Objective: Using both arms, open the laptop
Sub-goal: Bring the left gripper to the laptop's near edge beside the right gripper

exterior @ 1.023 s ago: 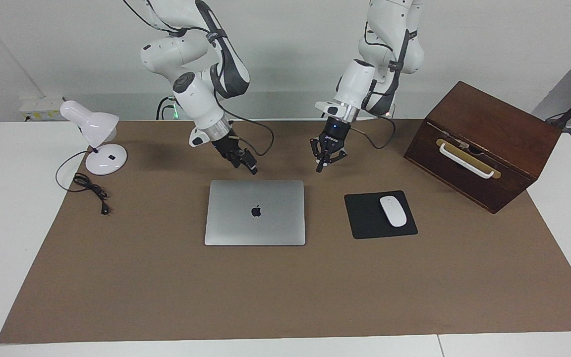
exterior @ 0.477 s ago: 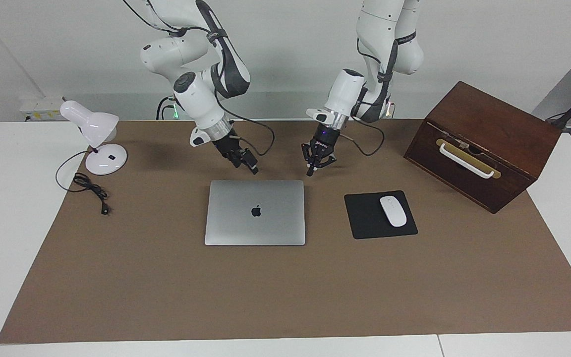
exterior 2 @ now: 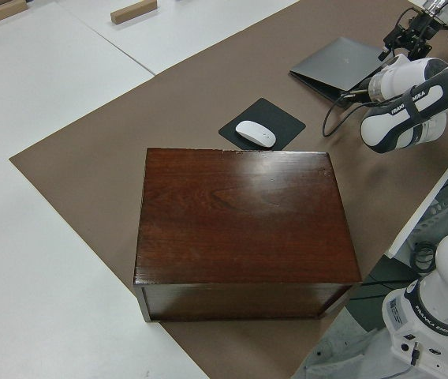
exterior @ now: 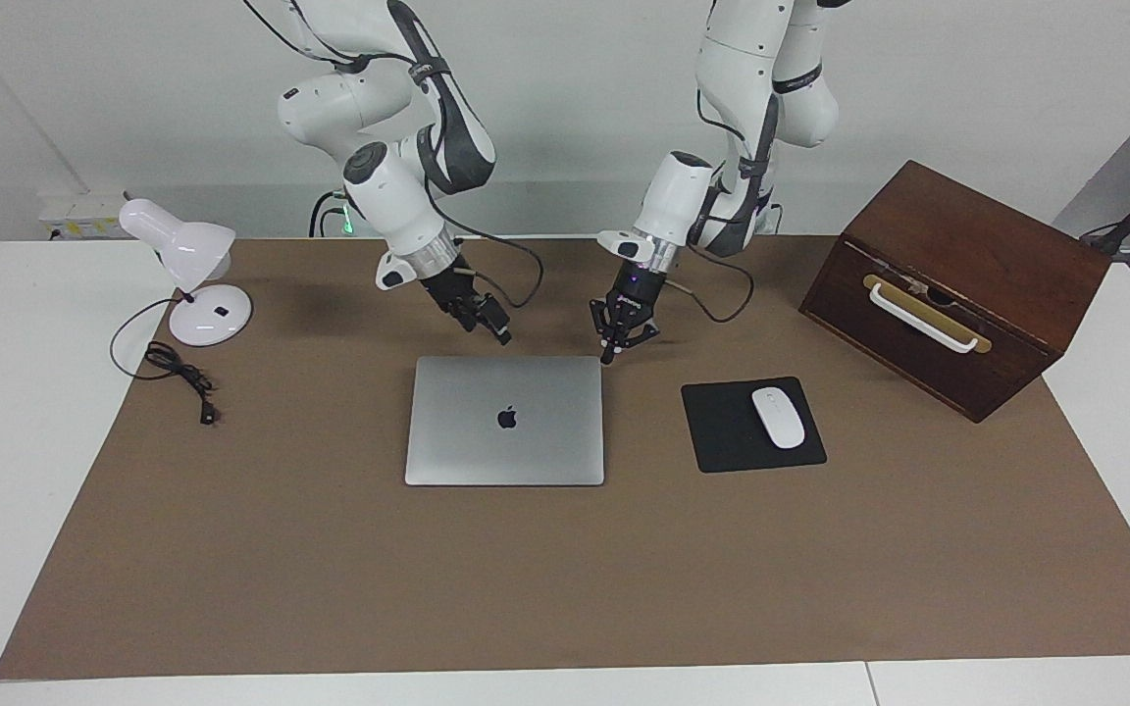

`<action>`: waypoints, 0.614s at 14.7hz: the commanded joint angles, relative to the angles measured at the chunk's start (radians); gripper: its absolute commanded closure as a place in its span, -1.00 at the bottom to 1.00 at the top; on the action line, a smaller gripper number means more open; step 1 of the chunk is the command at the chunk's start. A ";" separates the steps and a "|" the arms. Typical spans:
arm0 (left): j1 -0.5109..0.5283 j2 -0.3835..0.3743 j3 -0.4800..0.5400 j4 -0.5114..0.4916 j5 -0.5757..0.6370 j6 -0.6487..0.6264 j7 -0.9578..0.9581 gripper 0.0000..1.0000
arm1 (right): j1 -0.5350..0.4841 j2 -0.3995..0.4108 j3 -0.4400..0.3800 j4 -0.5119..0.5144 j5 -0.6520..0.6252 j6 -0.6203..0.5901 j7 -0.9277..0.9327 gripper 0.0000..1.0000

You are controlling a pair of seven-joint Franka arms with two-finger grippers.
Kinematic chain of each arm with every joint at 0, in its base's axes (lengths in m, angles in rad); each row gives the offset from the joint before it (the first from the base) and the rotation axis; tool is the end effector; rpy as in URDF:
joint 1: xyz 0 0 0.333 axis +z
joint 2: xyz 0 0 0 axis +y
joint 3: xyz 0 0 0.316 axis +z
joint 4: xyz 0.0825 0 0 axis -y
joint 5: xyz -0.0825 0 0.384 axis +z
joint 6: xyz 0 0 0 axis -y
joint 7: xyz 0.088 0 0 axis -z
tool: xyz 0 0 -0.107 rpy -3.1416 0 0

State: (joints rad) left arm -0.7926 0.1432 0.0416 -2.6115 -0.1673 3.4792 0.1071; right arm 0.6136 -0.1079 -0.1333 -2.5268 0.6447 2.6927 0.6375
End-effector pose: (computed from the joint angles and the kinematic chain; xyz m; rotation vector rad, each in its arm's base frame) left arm 0.3668 -0.3153 0.2873 2.5891 -0.9187 0.9853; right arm 0.4281 0.2011 0.3383 -2.5282 0.9327 -0.0313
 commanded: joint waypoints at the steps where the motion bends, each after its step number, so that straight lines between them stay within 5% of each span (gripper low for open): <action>1: 0.004 0.033 0.004 0.028 0.002 0.023 0.019 1.00 | 0.003 0.002 -0.002 -0.001 0.018 0.015 -0.032 -1.00; 9: 0.004 0.104 0.006 0.086 0.003 0.024 0.023 1.00 | 0.008 0.010 -0.002 -0.001 0.082 0.108 -0.024 -1.00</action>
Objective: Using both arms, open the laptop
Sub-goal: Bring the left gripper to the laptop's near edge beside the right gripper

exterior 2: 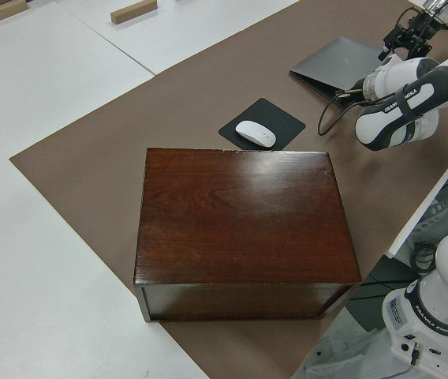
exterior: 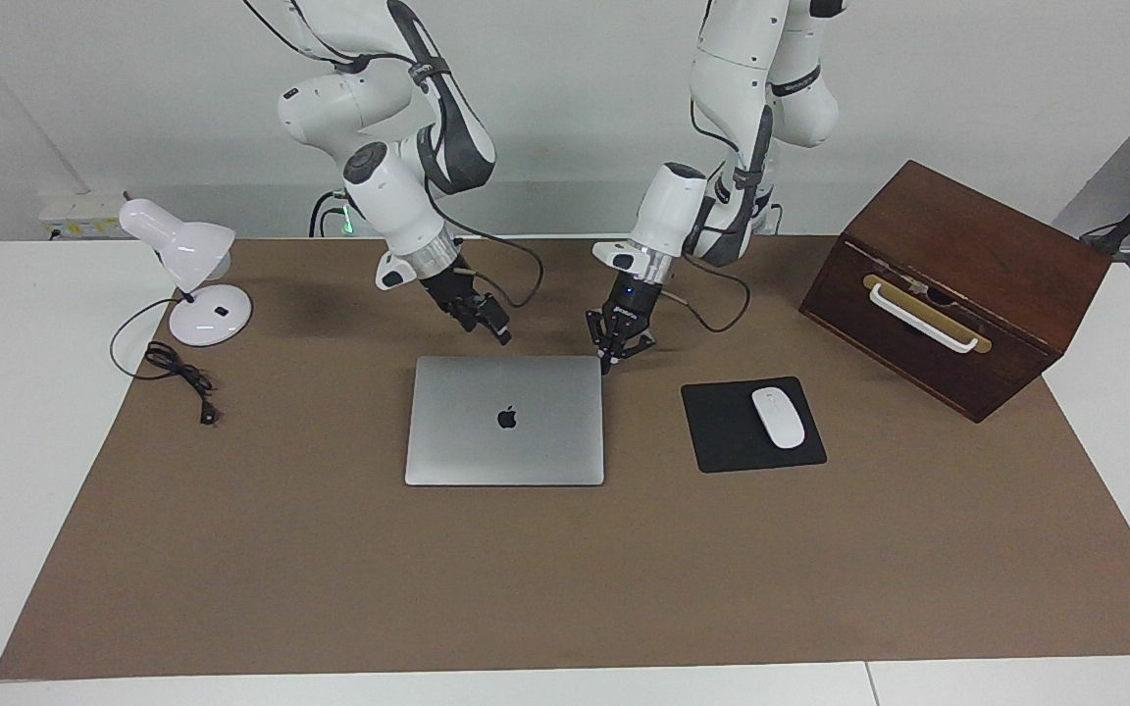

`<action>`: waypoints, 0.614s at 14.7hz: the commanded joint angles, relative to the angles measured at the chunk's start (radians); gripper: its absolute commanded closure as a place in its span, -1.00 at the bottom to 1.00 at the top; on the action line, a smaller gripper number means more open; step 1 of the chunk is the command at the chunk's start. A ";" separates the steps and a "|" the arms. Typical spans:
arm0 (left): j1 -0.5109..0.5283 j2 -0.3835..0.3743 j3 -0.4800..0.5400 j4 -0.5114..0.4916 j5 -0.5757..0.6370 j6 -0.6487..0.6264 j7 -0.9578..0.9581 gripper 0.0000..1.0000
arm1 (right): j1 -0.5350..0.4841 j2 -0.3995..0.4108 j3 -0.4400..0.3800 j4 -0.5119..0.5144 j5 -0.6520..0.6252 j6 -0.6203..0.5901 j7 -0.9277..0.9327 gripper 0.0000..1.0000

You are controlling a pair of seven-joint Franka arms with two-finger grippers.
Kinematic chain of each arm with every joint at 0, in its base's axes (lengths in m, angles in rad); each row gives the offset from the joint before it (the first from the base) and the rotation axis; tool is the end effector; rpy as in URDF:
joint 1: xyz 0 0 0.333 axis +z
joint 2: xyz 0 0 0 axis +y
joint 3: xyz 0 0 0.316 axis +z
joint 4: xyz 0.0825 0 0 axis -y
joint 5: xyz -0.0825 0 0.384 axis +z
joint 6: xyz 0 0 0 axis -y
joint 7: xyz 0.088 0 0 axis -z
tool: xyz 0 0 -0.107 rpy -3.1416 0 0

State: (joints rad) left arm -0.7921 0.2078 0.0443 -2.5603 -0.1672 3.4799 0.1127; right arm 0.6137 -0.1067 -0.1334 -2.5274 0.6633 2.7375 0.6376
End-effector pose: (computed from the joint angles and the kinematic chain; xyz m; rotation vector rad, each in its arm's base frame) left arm 0.3785 -0.3240 0.2739 2.6008 -0.9295 0.9754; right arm 0.4319 0.1983 0.3415 -2.4974 0.9589 -0.0792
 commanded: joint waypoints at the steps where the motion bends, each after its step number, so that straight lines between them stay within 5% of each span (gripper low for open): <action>1: 0.004 0.050 0.003 0.043 0.003 0.024 0.018 1.00 | 0.014 0.010 -0.002 -0.001 0.096 0.083 -0.024 -1.00; 9: 0.004 0.071 0.003 0.061 0.003 0.024 0.018 1.00 | 0.021 0.016 0.000 -0.005 0.254 0.111 -0.019 -1.00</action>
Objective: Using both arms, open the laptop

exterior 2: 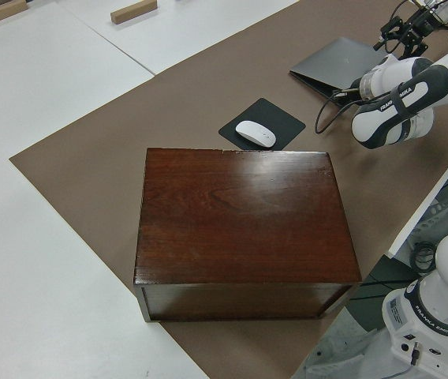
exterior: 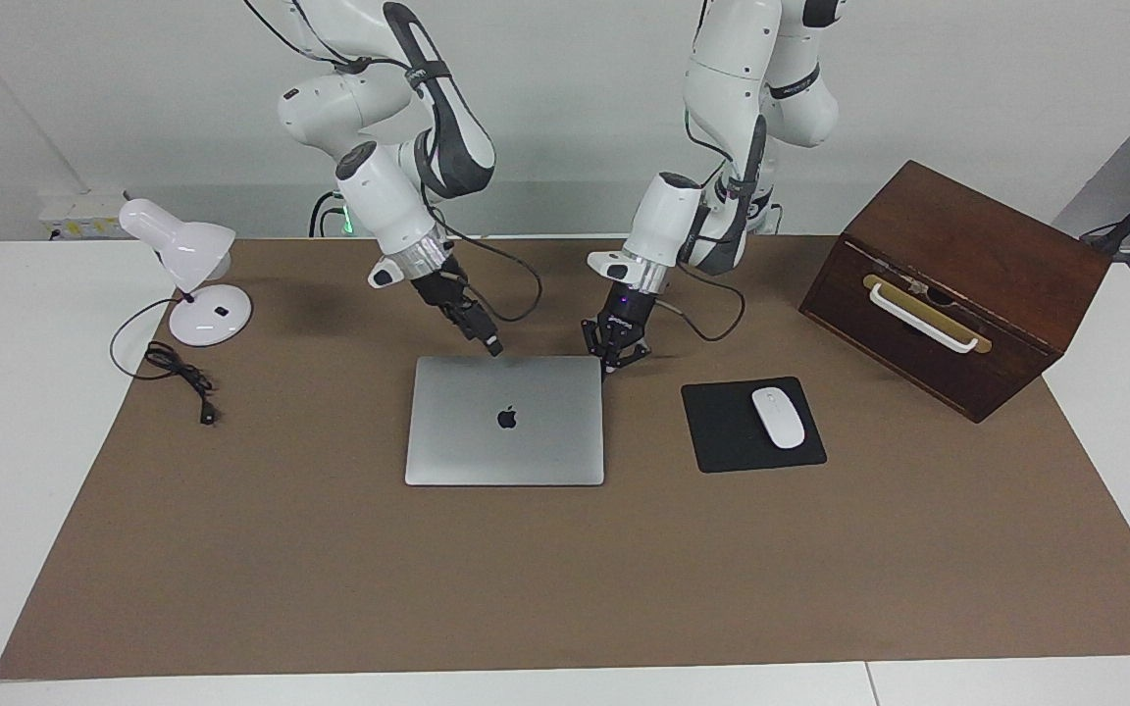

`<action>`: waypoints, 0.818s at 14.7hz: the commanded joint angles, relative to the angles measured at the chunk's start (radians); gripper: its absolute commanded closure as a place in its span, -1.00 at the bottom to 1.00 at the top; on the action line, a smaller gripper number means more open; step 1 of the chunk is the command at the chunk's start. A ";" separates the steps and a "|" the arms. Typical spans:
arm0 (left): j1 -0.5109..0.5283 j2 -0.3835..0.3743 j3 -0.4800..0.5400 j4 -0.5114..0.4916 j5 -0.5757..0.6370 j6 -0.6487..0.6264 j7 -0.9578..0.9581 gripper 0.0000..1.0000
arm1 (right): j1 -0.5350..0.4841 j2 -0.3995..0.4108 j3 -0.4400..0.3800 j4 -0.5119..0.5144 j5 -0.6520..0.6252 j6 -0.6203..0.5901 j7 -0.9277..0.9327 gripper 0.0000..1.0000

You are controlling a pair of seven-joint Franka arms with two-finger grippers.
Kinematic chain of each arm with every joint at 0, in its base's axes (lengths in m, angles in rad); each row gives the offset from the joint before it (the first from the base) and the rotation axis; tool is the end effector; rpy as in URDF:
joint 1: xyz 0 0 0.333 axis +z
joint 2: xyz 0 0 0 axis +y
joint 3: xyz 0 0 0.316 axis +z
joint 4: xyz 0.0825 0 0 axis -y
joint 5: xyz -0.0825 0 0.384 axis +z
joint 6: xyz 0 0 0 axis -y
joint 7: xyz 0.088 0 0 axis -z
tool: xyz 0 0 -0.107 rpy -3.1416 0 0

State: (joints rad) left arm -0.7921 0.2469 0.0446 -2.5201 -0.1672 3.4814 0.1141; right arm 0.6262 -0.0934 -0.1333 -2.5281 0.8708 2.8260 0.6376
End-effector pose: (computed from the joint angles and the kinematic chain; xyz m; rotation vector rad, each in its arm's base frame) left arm 0.3872 -0.3319 0.2686 2.5993 -0.9321 0.9803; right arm 0.4352 0.1902 0.3390 -2.3136 1.1631 -0.0892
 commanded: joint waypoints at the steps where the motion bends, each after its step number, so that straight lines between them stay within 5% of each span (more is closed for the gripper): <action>1: 0.004 0.037 0.003 0.021 0.003 0.022 0.018 1.00 | 0.012 0.001 0.000 -0.008 0.046 0.023 -0.019 -1.00; 12: 0.004 0.057 0.003 0.032 0.003 0.022 0.018 1.00 | 0.021 0.032 -0.002 -0.029 0.046 0.029 -0.029 -1.00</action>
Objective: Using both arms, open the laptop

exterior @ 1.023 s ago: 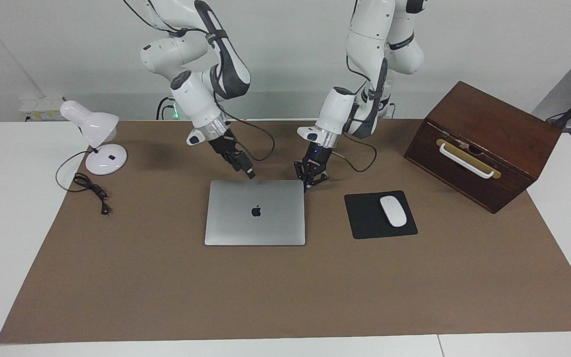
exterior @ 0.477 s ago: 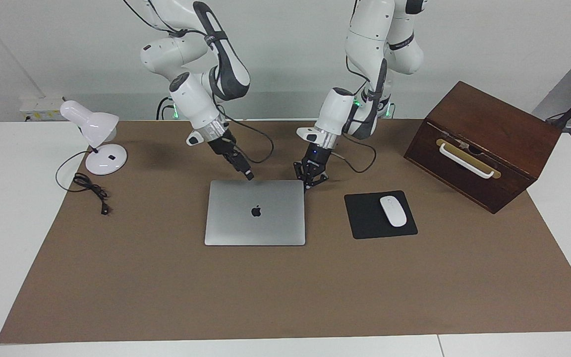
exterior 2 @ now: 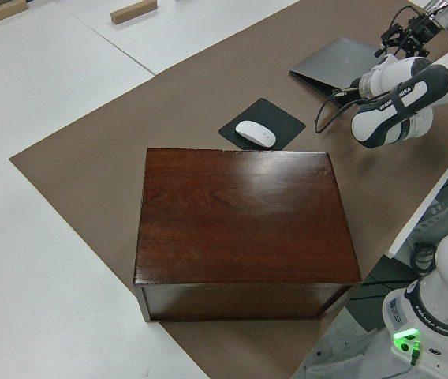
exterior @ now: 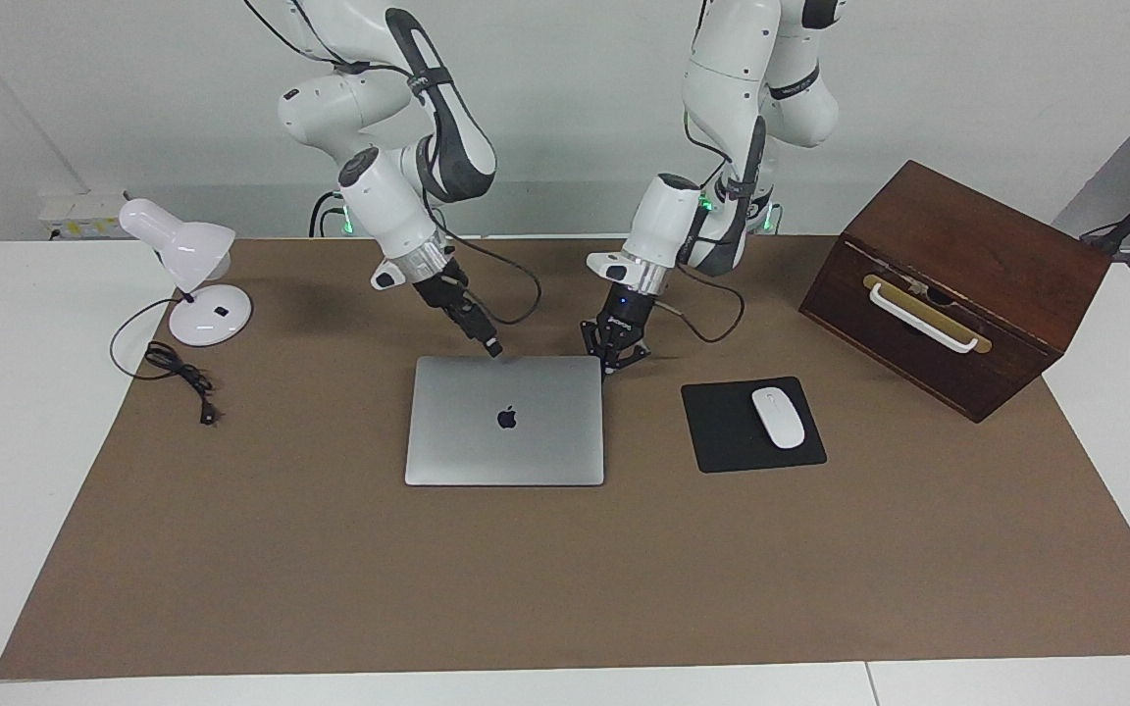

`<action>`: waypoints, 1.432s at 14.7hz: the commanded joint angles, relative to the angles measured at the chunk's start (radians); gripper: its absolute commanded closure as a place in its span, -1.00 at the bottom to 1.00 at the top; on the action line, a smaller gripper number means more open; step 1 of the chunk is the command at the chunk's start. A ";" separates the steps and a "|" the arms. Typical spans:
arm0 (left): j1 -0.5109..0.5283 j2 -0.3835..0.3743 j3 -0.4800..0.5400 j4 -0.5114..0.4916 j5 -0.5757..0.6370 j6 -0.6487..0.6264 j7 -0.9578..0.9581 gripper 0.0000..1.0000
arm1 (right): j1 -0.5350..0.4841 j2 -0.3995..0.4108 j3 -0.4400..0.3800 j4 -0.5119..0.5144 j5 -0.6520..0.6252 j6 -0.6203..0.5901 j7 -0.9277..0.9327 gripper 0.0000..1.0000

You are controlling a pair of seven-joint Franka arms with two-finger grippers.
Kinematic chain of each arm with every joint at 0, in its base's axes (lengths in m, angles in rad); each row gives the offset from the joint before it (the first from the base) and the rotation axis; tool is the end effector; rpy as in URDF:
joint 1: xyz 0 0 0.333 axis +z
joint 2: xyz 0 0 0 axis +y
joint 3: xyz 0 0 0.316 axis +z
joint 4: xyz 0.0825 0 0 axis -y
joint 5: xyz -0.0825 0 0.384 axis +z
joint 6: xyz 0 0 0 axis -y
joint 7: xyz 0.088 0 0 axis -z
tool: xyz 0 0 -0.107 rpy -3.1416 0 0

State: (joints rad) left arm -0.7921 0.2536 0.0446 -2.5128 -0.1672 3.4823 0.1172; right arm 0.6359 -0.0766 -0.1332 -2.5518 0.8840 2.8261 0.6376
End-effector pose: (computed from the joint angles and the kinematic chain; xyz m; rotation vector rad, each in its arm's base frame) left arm 0.3887 -0.3334 0.2679 2.5977 -0.9363 0.9832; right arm 0.4263 0.1902 0.3212 -2.3370 1.1852 -0.0534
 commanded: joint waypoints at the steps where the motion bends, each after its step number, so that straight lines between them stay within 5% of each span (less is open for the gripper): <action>1: 0.004 0.050 0.003 0.025 0.003 0.021 0.015 1.00 | 0.010 0.023 -0.002 -0.004 0.033 0.033 -0.033 -1.00; 21: 0.002 0.061 0.003 0.031 0.003 0.021 0.016 1.00 | 0.008 0.121 -0.020 0.123 0.044 0.081 -0.067 -1.00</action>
State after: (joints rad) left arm -0.7921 0.2551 0.0446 -2.5124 -0.1672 3.4845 0.1192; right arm 0.6359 0.0243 -0.1452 -2.4551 0.8840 2.8864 0.6179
